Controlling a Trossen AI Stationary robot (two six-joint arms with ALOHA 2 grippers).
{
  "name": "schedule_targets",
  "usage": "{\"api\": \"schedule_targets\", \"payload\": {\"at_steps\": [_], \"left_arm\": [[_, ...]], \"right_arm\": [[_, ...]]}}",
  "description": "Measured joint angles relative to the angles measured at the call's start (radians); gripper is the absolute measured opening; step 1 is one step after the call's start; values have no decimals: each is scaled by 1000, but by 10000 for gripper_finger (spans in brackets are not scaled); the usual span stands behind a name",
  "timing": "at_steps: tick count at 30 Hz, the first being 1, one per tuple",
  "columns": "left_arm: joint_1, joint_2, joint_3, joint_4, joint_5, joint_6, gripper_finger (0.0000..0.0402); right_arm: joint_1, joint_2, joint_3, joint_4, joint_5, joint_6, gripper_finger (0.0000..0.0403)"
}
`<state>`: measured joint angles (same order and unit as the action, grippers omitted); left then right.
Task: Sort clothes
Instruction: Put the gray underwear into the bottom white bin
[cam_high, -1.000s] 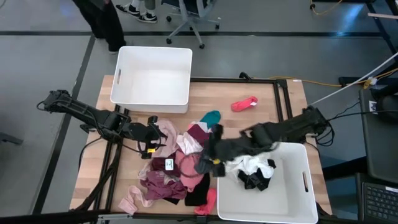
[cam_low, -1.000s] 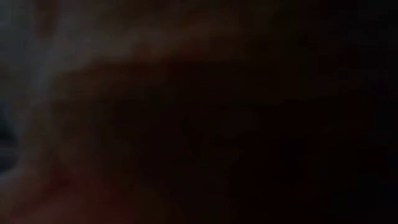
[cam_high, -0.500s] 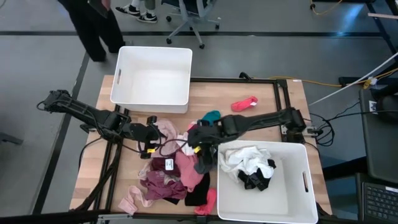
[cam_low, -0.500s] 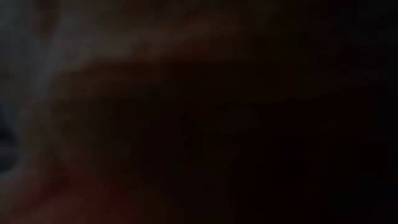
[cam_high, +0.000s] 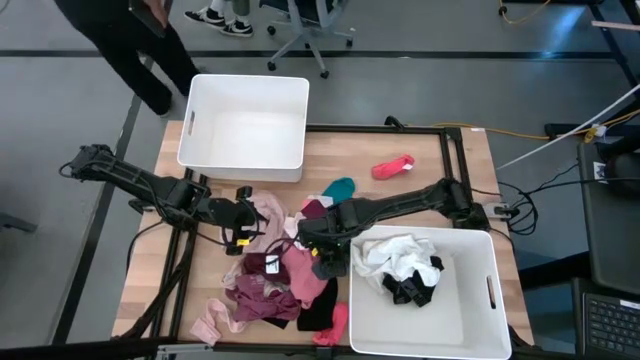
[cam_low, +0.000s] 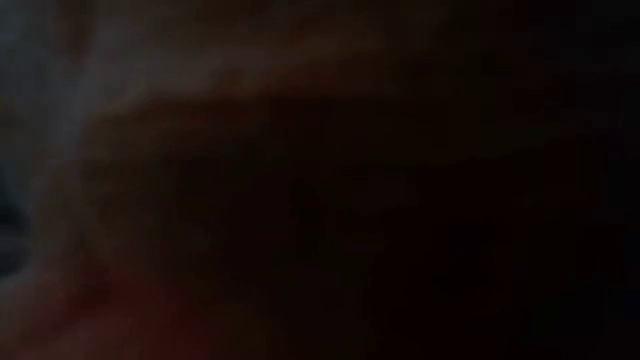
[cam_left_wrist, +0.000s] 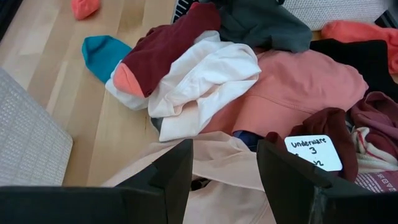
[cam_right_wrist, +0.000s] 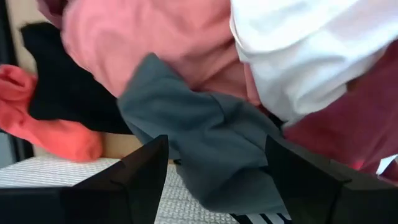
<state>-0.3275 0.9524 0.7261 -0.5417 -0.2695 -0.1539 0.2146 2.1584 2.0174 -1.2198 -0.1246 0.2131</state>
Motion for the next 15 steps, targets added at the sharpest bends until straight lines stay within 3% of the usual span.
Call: {"api": "schedule_targets", "payload": {"at_steps": [8, 11, 15], "left_arm": [[0, 0, 0, 0, 0, 0, 169], [0, 0, 0, 1, 0, 0, 169], [0, 0, 0, 1, 0, 1, 169]], "right_arm": [[0, 45, 0, -84, 0, -5, 254], [0, 48, 0, -87, 1, -13, 212], [1, 48, 0, -86, 50, -25, 119]]}}
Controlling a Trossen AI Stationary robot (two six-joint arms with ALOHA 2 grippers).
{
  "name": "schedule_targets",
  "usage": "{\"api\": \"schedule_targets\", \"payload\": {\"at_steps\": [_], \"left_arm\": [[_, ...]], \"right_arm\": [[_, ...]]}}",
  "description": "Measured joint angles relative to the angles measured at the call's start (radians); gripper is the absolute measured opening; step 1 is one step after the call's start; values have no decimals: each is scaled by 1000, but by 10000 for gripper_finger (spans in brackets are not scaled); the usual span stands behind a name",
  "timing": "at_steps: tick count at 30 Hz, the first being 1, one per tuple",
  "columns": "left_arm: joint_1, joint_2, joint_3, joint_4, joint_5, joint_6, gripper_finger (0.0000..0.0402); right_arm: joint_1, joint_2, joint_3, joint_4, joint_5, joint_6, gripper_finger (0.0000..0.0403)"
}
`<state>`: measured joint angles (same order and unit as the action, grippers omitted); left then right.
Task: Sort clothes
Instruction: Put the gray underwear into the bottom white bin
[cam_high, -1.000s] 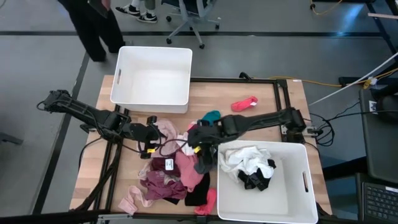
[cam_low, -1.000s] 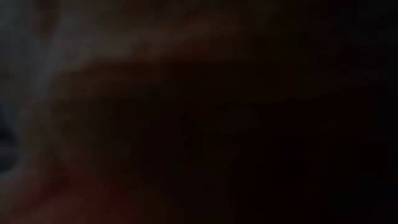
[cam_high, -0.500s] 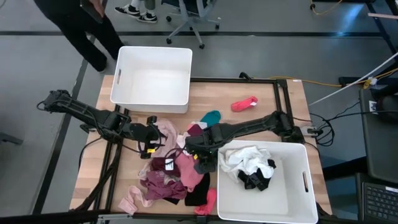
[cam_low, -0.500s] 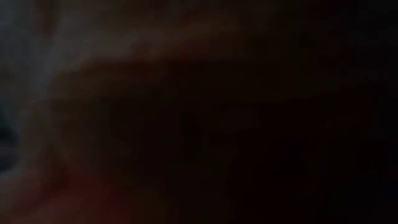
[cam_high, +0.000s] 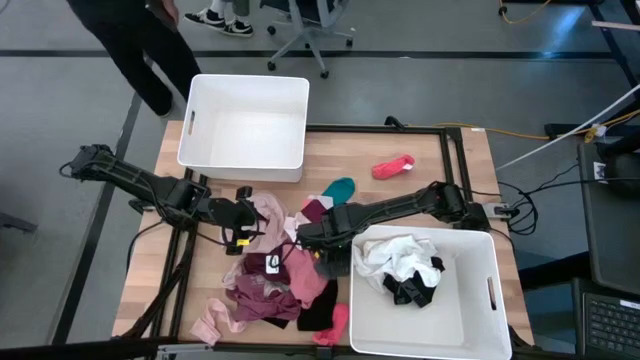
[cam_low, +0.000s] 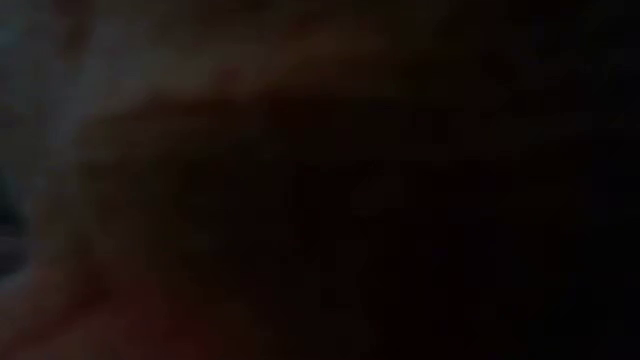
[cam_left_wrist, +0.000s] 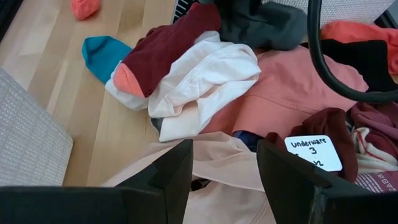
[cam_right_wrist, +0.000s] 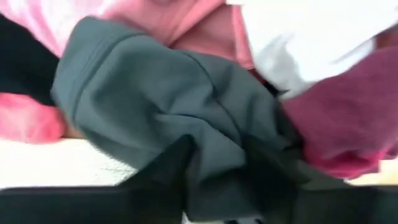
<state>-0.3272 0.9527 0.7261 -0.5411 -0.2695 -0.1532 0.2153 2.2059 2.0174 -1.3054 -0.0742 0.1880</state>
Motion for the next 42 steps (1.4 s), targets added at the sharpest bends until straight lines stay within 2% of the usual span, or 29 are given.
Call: {"api": "schedule_targets", "payload": {"at_steps": [3, 5, 9, 11, 14, 19, 23, 35, 42], "left_arm": [[0, 0, 0, 0, 0, 0, 169], [0, 0, 0, 0, 0, 0, 169], [0, 0, 0, 0, 0, 0, 169], [0, 0, 0, 0, 0, 2, 169], [0, 0, 0, 5, 0, 3, 169], [0, 0, 0, 4, 0, 3, 169], [0, 0, 0, 3, 0, 3, 169], [0, 0, 0, 3, 0, 3, 169], [0, 0, 0, 4, 0, 3, 169]], "right_arm": [[0, -2, 0, -5, 19, -11, 39], [0, -2, 0, -7, 21, -16, 12], [1, -2, 39, -44, 46, -13, 24], [2, -2, 83, -57, 73, -13, 18], [6, -2, 182, -87, 124, -21, 7], [18, -7, 342, -102, 222, -47, 13], [21, -85, 313, -53, 295, -62, 5], [27, -255, 339, 18, 624, -65, 11], [27, -367, 339, 62, 718, -66, 11]]}}
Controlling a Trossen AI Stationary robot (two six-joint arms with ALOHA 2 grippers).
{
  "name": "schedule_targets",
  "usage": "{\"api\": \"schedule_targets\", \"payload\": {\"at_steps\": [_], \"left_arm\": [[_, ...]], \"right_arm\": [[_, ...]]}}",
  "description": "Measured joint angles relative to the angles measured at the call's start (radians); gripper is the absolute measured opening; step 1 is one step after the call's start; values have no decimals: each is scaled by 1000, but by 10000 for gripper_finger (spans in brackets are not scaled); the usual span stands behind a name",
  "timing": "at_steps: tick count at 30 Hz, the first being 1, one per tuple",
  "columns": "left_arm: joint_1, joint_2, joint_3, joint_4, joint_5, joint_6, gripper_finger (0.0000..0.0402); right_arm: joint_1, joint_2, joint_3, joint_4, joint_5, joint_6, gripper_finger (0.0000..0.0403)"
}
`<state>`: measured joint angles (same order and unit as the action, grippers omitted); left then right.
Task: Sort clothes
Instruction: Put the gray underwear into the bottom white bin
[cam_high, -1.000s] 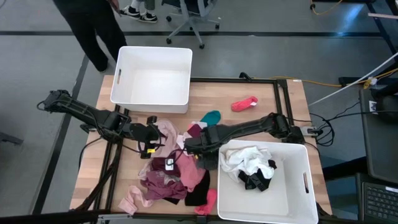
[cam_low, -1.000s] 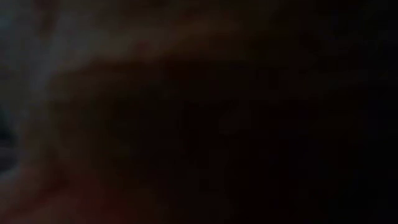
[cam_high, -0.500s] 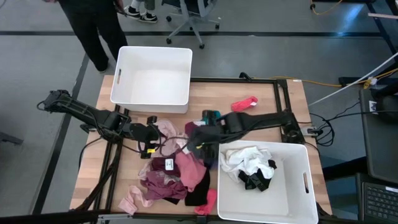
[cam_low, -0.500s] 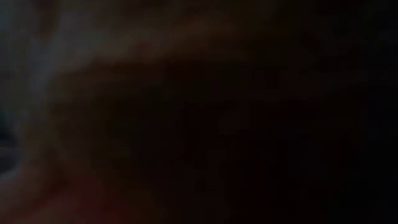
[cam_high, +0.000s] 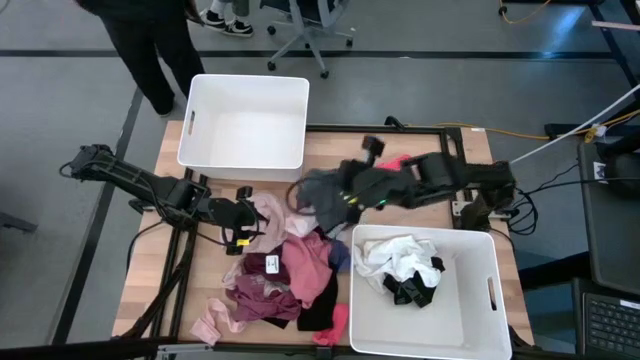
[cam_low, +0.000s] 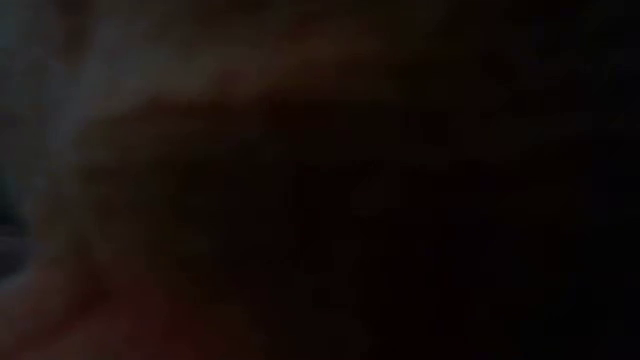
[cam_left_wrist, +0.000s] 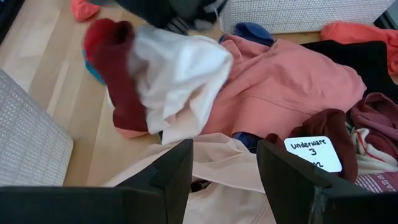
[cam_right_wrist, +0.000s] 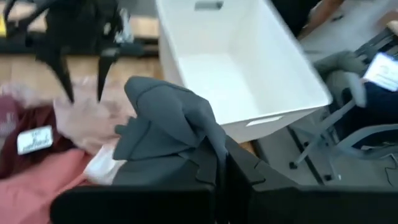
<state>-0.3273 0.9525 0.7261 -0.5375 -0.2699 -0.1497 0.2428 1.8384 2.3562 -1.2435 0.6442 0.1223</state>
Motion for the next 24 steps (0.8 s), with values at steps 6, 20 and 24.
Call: {"api": "schedule_targets", "payload": {"at_steps": [6, 20, 24], "left_arm": [[0, 0, 0, 0, 0, 0, 169], [0, 0, 0, 0, 0, -3, 169], [0, 0, 0, 0, 0, -1, 169]], "right_arm": [[0, -88, 0, 36, 29, 4, 12], [50, -288, 0, 52, -97, 134, 12], [132, -334, 0, 53, -66, 169, 12]]}}
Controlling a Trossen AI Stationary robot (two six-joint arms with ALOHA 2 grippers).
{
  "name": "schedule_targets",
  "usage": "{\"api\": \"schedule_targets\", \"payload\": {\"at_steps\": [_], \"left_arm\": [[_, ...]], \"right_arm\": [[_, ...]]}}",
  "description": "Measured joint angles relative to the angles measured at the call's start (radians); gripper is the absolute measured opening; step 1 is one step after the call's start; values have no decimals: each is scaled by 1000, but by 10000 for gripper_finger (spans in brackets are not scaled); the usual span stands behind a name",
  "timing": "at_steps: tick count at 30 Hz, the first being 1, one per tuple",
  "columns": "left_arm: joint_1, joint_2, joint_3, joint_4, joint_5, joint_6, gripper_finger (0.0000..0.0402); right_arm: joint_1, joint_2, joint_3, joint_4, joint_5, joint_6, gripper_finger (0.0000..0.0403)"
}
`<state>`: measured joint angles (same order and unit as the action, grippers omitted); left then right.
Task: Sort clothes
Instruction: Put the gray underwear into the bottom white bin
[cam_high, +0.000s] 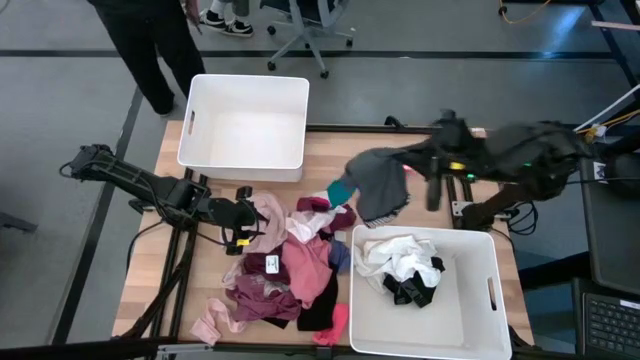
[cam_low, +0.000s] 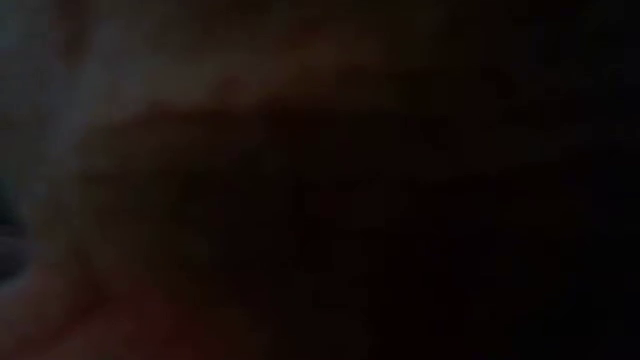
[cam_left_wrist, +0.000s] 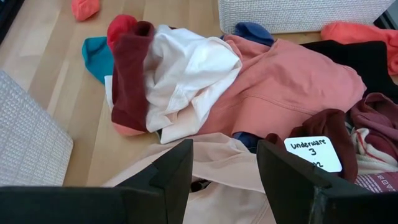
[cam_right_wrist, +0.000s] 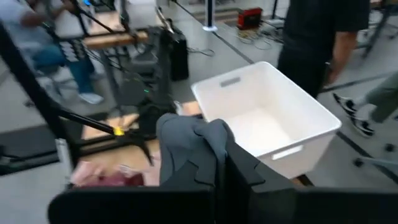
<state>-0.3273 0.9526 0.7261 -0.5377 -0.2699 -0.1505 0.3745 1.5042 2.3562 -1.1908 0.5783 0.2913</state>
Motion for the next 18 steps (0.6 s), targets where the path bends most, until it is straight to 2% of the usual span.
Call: {"api": "schedule_targets", "payload": {"at_steps": [7, 18], "left_arm": [[0, 0, 0, 0, 0, -6, 169], [0, 0, 0, 0, 0, -11, 169]], "right_arm": [[196, -50, 0, 20, 55, 104, 12], [478, -47, -22, 4, 202, 314, 12]]}}
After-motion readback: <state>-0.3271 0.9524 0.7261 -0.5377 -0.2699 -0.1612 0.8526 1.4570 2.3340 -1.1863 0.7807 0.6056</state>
